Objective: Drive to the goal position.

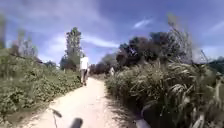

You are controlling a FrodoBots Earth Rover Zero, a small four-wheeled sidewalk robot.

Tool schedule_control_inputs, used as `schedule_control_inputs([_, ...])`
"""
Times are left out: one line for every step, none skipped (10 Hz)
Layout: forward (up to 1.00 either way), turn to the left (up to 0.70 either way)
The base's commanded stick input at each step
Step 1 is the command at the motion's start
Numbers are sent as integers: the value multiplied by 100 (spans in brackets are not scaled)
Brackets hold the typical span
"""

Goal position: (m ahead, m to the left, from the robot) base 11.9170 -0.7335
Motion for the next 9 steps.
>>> schedule_control_inputs([70, 0])
schedule_control_inputs([70, 0])
schedule_control_inputs([70, 0])
schedule_control_inputs([70, 0])
schedule_control_inputs([70, 0])
schedule_control_inputs([70, 0])
schedule_control_inputs([70, 0])
schedule_control_inputs([70, 0])
schedule_control_inputs([70, 0])
